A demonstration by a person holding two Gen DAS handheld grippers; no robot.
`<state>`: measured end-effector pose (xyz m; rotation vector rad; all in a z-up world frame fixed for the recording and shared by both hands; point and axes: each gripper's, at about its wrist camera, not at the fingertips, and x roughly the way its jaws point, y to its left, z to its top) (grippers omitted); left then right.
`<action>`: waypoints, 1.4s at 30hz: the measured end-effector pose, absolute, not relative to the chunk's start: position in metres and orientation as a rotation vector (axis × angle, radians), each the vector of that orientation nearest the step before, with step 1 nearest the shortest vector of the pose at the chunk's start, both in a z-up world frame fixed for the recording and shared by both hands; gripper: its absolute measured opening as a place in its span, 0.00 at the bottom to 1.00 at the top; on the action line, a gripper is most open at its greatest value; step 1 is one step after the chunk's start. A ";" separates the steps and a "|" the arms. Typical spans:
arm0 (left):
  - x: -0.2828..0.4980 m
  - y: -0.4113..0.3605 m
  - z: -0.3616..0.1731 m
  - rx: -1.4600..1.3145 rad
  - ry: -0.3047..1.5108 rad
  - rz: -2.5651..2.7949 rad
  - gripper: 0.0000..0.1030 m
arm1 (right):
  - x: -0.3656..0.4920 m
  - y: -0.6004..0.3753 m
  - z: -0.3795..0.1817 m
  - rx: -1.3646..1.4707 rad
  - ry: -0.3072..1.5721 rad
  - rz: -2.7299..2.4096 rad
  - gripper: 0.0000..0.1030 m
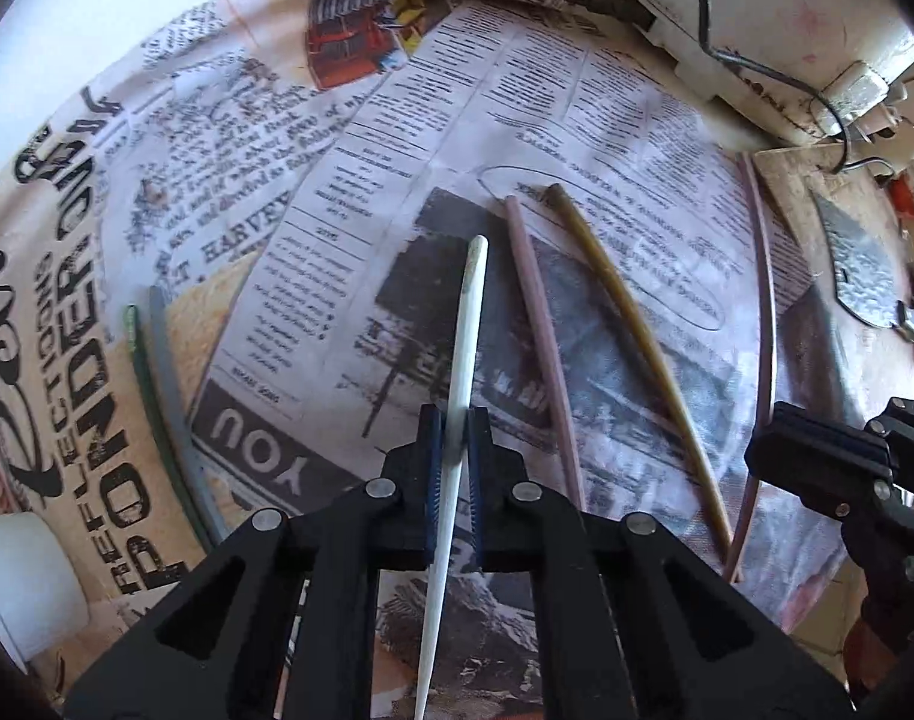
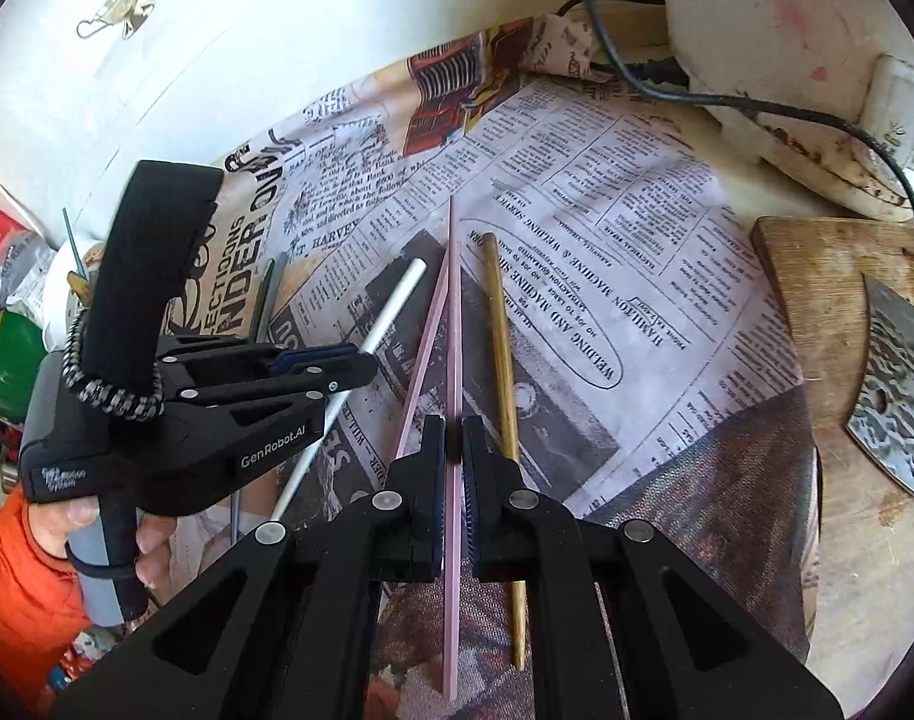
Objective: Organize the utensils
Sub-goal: 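Lift both held sticks and carry them over the white cup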
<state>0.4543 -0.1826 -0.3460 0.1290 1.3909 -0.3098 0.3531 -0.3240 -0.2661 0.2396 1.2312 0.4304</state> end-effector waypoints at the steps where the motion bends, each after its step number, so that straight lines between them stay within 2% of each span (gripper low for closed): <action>1: 0.455 -0.181 -0.346 0.131 1.400 -0.321 0.04 | 0.351 -0.323 -0.264 0.237 1.224 0.430 0.05; 8: 0.435 -0.182 -0.346 0.144 1.408 -0.335 0.04 | 0.347 -0.321 -0.247 0.230 1.177 0.436 0.05; 13: 0.408 -0.164 -0.331 0.104 1.348 -0.313 0.04 | 0.343 -0.315 -0.234 0.197 1.140 0.440 0.05; 28: 0.331 -0.117 -0.223 -0.012 1.057 -0.266 0.04 | 0.323 -0.283 -0.184 0.128 1.015 0.498 0.05; 42: 0.282 -0.050 -0.150 -0.056 0.828 -0.138 0.04 | 0.307 -0.229 -0.129 0.082 0.889 0.575 0.05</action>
